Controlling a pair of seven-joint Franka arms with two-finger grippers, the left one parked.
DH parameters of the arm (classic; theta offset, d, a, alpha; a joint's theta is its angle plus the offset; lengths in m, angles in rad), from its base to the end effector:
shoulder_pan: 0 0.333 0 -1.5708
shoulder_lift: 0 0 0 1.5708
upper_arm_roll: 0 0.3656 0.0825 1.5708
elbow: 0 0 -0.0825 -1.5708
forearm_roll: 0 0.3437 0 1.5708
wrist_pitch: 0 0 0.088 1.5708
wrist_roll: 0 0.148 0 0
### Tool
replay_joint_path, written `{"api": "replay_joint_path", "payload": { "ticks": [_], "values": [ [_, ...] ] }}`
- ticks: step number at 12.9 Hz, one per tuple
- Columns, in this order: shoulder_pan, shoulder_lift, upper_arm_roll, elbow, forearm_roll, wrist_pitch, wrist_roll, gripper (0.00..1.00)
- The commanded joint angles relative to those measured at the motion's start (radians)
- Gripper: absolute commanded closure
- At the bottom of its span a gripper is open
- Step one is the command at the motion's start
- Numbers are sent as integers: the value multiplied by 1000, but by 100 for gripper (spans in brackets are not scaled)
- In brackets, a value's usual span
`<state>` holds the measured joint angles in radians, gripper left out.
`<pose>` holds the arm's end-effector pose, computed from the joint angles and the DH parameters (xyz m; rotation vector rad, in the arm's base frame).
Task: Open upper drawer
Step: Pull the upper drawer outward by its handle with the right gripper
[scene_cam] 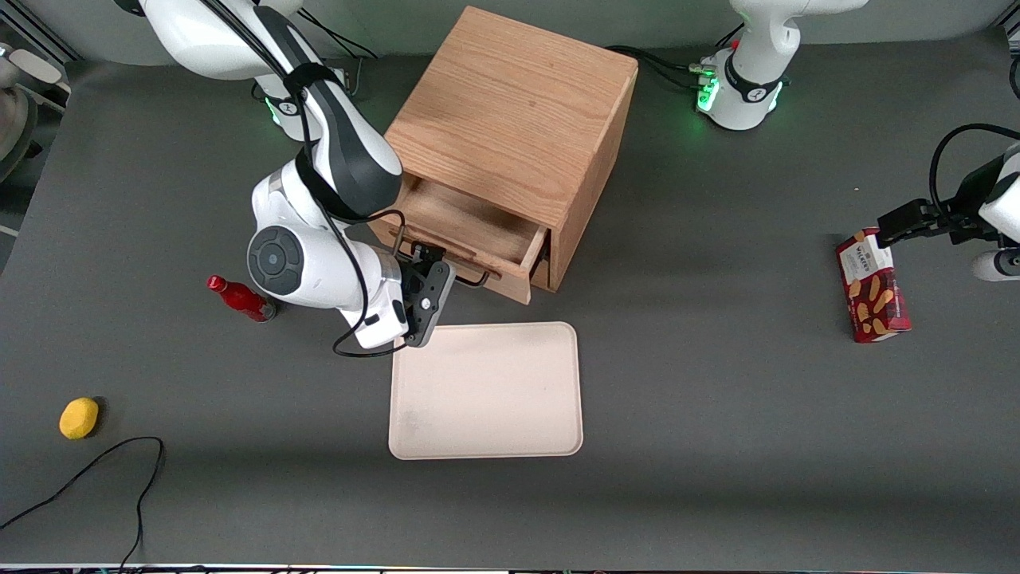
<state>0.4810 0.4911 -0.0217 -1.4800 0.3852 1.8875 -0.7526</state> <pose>0.5826 0.3384 0.4110 -2.3887 -1.4277 0.0423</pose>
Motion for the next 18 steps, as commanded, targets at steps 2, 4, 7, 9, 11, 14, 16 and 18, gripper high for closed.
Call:
{"api": "replay_joint_path", "payload": {
  "ticks": [2, 4, 7, 9, 11, 14, 16, 18],
  "values": [
    [-15, 9, 0, -3, 24, 22, -65, 0],
    [-31, 18, 0, 10, 26, 22, -73, 0],
    [-50, 30, 0, 18, 33, 21, -74, 0],
    [-53, 40, 0, 33, 35, 21, -86, 0],
    [-58, 50, 0, 50, 44, 21, -102, 0],
    [-62, 53, 0, 55, 56, 21, -102, 0],
    [-70, 53, 0, 56, 93, 22, -109, 0],
    [-76, 73, 0, 93, 100, 22, -109, 0]
  ]
}}
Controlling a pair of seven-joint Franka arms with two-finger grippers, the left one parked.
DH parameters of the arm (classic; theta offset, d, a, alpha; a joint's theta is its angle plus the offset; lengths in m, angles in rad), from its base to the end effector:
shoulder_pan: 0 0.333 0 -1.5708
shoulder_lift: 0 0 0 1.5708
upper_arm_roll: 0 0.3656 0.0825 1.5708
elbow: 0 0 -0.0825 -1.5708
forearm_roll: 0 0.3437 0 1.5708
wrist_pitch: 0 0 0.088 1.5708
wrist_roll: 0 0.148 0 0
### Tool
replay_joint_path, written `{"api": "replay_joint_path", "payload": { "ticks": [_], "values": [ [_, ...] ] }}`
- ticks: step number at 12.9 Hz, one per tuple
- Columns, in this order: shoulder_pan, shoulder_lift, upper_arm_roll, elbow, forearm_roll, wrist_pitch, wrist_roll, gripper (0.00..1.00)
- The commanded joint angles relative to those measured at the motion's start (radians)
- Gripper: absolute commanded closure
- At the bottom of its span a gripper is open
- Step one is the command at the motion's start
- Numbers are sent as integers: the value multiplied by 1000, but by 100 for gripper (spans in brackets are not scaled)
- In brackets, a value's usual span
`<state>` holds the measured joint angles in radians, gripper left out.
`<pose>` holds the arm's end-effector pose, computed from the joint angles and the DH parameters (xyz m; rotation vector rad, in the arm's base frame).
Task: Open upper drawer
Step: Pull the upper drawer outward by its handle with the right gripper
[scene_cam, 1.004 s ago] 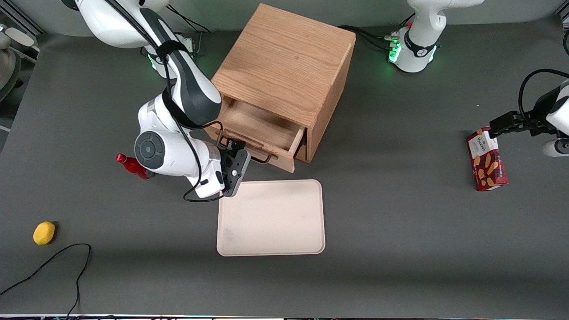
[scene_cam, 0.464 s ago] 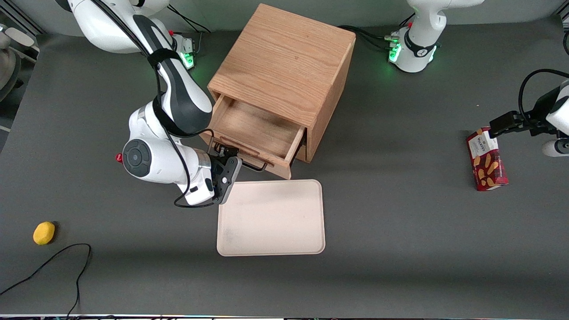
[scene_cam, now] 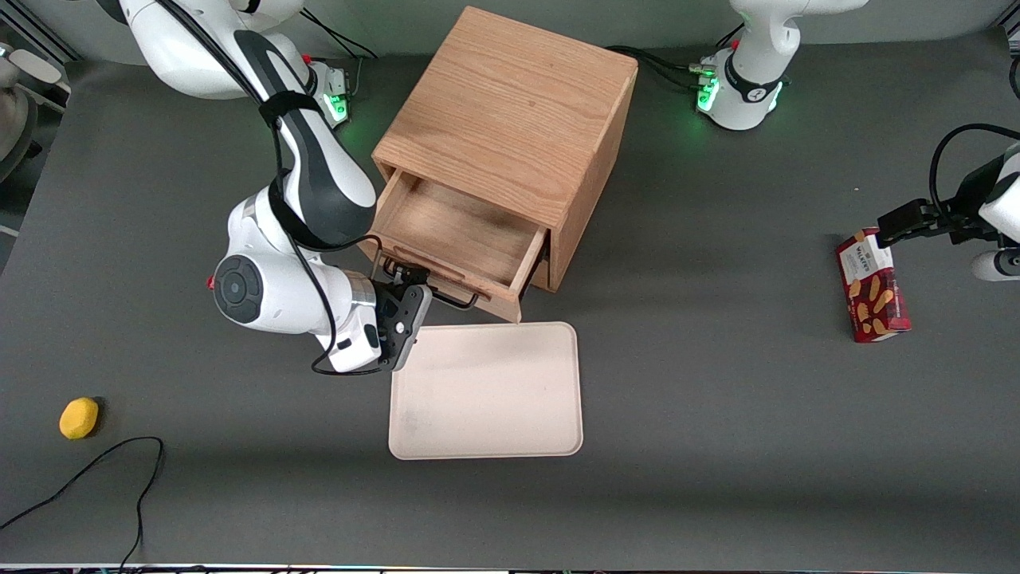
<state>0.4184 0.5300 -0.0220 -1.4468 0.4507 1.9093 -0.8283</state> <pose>0.6135 0.3120 0.4028 -2.3534 -1.3806 -0.0321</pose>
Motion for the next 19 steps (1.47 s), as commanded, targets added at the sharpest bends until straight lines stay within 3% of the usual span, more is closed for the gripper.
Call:
{"api": "replay_joint_path", "payload": {
  "ticks": [1, 19],
  "values": [
    [-19, 41, 1, 69, 34, -1, -34, 0],
    [-82, 99, 5, 147, 77, -1, -146, 0]
  ]
}}
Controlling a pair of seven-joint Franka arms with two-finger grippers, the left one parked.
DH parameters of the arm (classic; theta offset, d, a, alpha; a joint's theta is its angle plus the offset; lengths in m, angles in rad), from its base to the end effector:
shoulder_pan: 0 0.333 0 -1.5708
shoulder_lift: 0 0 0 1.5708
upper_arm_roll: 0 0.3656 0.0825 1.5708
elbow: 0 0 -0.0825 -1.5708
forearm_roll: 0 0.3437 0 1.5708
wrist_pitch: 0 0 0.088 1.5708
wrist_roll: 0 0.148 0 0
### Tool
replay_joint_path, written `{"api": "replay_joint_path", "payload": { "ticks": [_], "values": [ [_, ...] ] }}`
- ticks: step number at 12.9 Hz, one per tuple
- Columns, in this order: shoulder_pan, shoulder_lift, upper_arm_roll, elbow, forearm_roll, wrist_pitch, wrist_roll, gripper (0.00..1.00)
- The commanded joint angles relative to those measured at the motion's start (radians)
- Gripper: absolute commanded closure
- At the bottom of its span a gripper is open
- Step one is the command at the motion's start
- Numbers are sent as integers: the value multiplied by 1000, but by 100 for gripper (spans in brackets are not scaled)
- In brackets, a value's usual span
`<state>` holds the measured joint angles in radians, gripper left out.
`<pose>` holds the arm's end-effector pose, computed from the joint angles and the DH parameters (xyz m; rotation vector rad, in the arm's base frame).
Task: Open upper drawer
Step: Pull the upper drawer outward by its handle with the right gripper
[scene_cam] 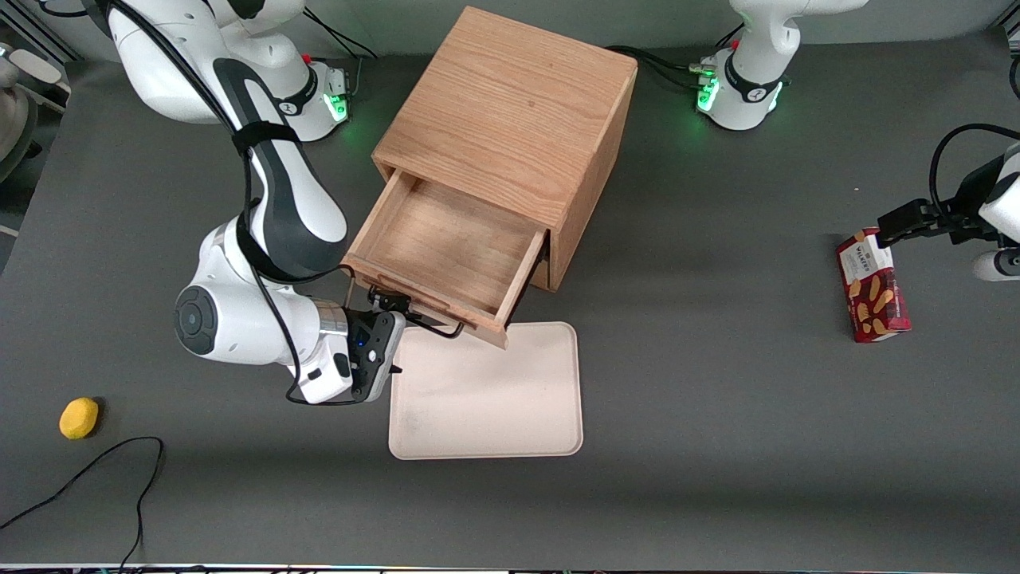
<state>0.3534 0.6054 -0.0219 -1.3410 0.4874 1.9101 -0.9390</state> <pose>0.6562 0.2843 0.3976 -2.3051 -1.4146 -0.1362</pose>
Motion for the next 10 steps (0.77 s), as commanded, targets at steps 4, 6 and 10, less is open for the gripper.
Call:
{"api": "replay_joint_path", "payload": {
  "ticks": [4, 6, 10],
  "values": [
    [-31, 37, 7, 66, 45, -2, -38, 0],
    [-36, 39, 7, 80, 51, -2, -38, 0],
    [-45, 42, 7, 86, 53, 0, -44, 0]
  ]
}}
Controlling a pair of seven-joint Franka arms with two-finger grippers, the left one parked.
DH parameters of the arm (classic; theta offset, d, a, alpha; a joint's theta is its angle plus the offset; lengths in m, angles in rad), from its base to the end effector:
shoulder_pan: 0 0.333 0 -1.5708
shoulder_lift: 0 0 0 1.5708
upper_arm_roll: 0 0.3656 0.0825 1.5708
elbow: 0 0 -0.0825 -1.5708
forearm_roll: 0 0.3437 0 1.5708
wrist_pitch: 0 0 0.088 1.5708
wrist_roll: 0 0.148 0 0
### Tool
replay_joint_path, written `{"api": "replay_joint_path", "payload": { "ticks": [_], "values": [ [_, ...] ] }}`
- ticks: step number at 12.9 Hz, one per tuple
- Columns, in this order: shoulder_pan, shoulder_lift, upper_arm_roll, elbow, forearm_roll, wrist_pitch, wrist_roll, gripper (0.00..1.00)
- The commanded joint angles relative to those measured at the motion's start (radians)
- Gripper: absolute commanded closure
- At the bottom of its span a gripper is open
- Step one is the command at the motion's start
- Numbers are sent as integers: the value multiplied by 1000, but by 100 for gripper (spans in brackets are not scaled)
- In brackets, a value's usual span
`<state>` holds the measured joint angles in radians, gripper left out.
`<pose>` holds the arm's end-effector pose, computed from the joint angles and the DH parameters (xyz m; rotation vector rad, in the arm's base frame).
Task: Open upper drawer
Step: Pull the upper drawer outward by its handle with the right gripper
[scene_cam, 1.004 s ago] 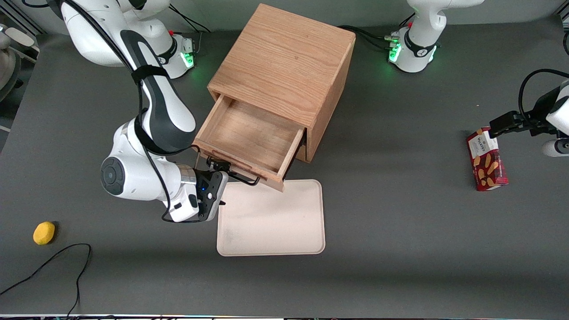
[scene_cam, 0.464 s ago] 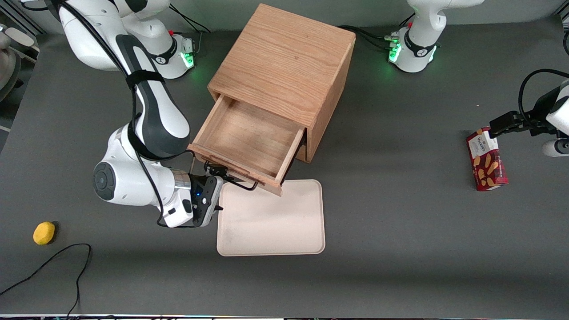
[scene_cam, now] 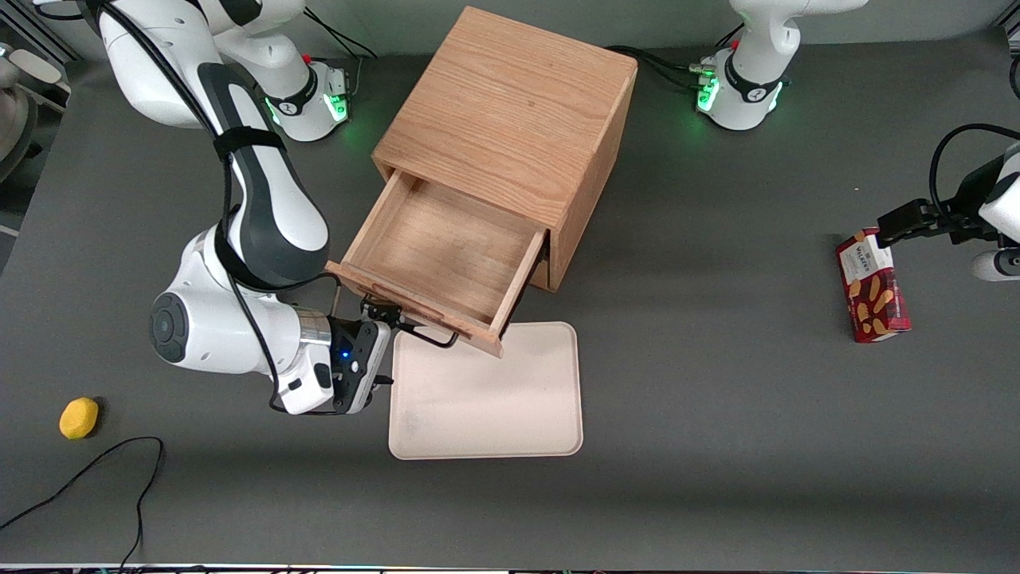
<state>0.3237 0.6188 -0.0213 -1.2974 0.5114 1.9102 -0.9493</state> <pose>0.6723 0.2702 0.4084 -2.3054 -1.3832 -0.1968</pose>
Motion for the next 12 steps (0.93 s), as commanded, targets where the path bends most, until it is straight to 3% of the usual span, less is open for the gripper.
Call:
{"api": "replay_joint_path", "payload": {
  "ticks": [1, 12],
  "values": [
    [-18, 30, 6, 43, 29, 0, -46, 0],
    [-47, 36, 4, 49, 29, 29, -74, 0]
  ]
}}
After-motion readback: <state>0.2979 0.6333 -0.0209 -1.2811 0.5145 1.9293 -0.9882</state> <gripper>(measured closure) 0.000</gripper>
